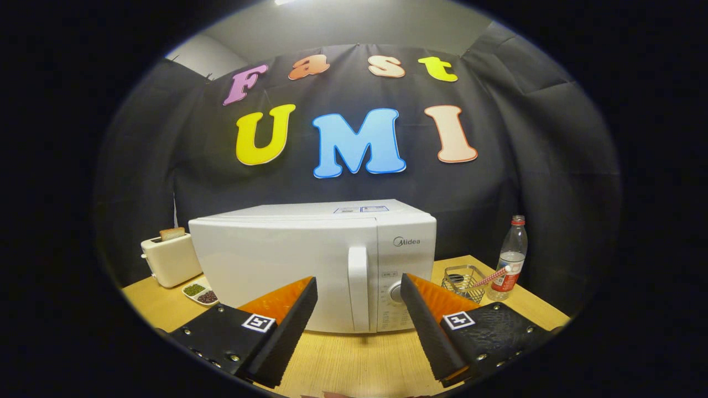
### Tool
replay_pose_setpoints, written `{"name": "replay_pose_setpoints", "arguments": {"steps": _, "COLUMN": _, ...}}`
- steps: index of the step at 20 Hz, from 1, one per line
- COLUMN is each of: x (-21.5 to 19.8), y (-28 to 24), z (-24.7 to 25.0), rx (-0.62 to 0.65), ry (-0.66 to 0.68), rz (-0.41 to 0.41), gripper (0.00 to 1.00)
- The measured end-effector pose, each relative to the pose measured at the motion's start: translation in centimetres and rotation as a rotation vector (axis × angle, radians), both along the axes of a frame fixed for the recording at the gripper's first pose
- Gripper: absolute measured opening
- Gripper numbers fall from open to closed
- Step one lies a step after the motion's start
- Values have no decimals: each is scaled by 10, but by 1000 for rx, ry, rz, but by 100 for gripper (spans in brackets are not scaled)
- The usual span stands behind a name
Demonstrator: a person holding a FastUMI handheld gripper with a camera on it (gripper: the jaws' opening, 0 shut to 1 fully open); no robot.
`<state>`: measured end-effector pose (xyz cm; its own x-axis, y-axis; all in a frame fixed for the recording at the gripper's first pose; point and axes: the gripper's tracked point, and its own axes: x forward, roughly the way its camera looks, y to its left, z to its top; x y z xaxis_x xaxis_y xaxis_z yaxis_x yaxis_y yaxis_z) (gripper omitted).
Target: Open the microwave, put the food inside, and close the microwave door.
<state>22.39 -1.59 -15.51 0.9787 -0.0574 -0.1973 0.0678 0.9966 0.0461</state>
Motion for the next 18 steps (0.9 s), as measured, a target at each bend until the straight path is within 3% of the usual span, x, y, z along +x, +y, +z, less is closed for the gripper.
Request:
{"name": "replay_pose_setpoints", "arguments": {"steps": 8, "x": 47, "y": -9, "z": -27, "rx": 35, "ry": 38, "rz": -64, "gripper": 95}}
{"name": "replay_pose_setpoints", "arguments": {"steps": 10, "x": 55, "y": 0, "z": -30, "rx": 89, "ry": 45, "rz": -19, "gripper": 95}}
{"name": "replay_pose_setpoints", "arguments": {"steps": 11, "x": 54, "y": 3, "z": -32, "rx": 90, "ry": 41, "rz": -19, "gripper": 81}}
{"name": "replay_pose_setpoints", "arguments": {"steps": 13, "x": 55, "y": 2, "z": -33, "rx": 41, "ry": 43, "rz": -35, "gripper": 72}}
{"name": "replay_pose_setpoints", "arguments": {"steps": 14, "x": 53, "y": 0, "z": -38, "rx": 27, "ry": 62, "rz": -48, "gripper": 61}}
{"name": "replay_pose_setpoints", "arguments": {"steps": 15, "x": 55, "y": 1, "z": -38, "rx": 24, "ry": 58, "rz": -61, "gripper": 30}}
{"name": "replay_pose_setpoints", "arguments": {"steps": 18, "x": 53, "y": -1, "z": -38, "rx": 38, "ry": 74, "rz": -71, "gripper": 24}}
